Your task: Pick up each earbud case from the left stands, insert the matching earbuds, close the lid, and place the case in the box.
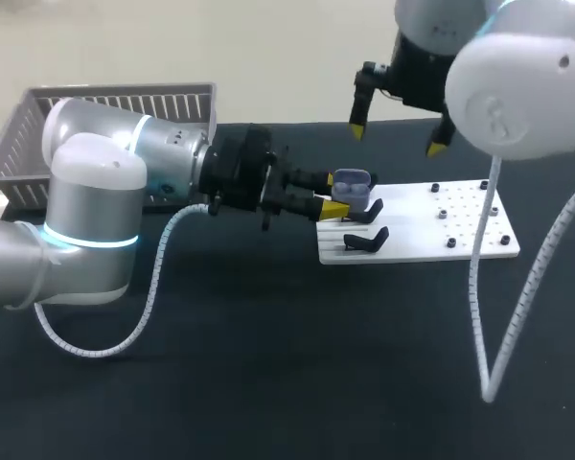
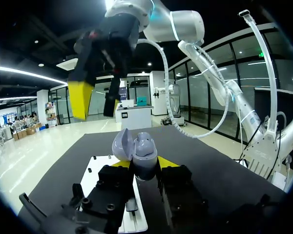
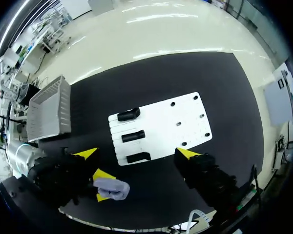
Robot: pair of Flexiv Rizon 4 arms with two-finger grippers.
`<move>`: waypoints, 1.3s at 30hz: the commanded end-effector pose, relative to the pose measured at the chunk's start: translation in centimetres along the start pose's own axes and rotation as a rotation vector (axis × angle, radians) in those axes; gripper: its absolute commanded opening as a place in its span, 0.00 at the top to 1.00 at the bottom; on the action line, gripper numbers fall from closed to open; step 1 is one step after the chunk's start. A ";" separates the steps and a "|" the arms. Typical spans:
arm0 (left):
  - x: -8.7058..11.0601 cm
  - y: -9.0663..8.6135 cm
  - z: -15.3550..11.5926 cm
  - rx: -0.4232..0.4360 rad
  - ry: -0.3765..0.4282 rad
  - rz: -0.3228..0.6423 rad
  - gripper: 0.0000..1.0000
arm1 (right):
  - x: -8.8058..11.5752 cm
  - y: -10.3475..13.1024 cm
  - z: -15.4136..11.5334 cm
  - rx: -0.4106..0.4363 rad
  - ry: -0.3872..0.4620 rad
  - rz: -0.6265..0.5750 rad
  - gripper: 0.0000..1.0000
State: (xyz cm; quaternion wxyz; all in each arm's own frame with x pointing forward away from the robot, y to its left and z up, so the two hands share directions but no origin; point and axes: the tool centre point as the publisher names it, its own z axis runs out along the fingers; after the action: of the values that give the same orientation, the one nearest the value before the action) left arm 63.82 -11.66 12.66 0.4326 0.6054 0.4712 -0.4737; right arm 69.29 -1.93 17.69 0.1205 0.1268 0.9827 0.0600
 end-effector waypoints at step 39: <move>0.1 0.0 0.0 -0.002 -0.001 0.002 1.00 | 4.8 -0.7 -0.8 -0.005 0.063 -0.048 0.00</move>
State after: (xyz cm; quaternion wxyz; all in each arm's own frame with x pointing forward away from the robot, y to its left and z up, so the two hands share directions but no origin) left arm 63.82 -11.67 12.67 0.4326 0.6054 0.4712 -0.4737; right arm 65.85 -0.67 16.93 0.0568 0.0967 0.9920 0.0580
